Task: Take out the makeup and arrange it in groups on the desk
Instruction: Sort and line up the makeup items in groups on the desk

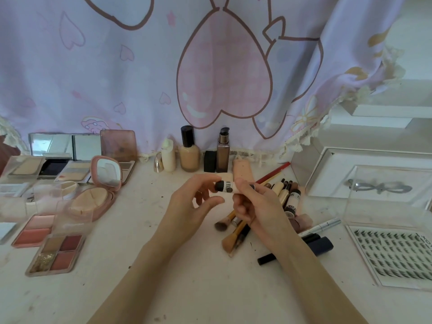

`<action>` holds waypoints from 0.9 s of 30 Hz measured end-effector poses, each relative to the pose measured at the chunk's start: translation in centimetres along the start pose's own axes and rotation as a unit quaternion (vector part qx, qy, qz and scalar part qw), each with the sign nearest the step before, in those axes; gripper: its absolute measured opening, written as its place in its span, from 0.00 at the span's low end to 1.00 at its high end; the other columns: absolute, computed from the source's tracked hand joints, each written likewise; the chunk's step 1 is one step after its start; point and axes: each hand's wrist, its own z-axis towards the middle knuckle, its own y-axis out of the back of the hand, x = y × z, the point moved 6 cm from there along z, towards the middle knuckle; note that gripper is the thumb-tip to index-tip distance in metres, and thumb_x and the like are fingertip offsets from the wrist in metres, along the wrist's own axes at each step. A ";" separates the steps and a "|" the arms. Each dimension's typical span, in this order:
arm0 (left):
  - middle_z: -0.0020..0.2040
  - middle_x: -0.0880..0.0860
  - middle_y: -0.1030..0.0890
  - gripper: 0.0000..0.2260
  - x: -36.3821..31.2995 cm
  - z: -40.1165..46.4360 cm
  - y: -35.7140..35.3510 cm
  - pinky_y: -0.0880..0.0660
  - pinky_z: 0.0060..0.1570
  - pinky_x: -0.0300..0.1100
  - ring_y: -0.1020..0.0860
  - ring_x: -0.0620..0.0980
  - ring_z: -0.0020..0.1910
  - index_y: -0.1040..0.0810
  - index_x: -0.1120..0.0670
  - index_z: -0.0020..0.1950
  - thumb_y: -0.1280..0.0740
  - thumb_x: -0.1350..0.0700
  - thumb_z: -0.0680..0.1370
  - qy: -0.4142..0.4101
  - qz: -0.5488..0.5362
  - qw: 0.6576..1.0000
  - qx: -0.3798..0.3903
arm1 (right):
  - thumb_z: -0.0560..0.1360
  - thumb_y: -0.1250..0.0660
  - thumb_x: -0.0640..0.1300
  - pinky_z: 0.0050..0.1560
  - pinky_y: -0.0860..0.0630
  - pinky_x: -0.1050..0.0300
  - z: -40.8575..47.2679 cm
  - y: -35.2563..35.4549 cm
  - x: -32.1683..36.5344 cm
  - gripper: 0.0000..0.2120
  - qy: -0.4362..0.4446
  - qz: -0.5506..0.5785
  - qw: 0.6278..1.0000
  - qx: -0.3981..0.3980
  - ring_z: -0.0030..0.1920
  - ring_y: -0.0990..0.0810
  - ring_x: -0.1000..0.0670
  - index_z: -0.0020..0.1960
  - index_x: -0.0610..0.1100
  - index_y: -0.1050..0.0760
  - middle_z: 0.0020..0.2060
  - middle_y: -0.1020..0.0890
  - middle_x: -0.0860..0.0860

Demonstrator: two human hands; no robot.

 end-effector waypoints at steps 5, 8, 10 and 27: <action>0.40 0.42 0.28 0.11 0.0 -0.4 -0.4 0.32 0.42 0.26 0.29 0.35 0.40 0.34 0.40 0.49 0.38 0.57 0.78 -0.008 0.024 0.999 0.024 | 0.69 0.34 0.51 0.20 0.41 0.67 -0.4 -0.8 -0.5 0.14 -0.070 0.012 0.997 0.039 0.21 0.38 0.56 0.45 0.41 0.28 0.23 0.32 0.51; 0.39 0.41 0.31 0.03 0.0 -0.5 -0.8 0.34 0.41 0.25 0.30 0.32 0.39 0.37 0.41 0.48 0.48 0.49 0.77 0.003 0.039 0.998 0.048 | 0.76 0.38 0.51 0.21 0.43 0.67 -0.5 -1.1 -0.8 0.13 -0.056 -0.033 0.998 0.021 0.21 0.42 0.57 0.49 0.41 0.29 0.22 0.38 0.53; 0.38 0.41 0.32 0.07 0.2 -0.5 -0.7 0.35 0.39 0.26 0.31 0.33 0.37 0.35 0.46 0.48 0.50 0.47 0.77 0.010 0.066 0.997 0.042 | 0.77 0.40 0.51 0.21 0.44 0.67 -0.6 -1.5 -0.8 0.13 -0.039 -0.048 0.998 0.018 0.22 0.44 0.57 0.51 0.41 0.30 0.21 0.40 0.55; 0.33 0.47 0.28 0.09 0.9 -0.1 0.5 0.33 0.32 0.29 0.29 0.41 0.31 0.30 0.45 0.40 0.44 0.53 0.80 0.091 0.019 0.996 0.007 | 0.77 0.38 0.47 0.24 0.37 0.67 -0.8 -1.8 0.0 0.09 0.009 -0.058 0.998 0.003 0.24 0.36 0.56 0.47 0.41 0.25 0.23 0.33 0.55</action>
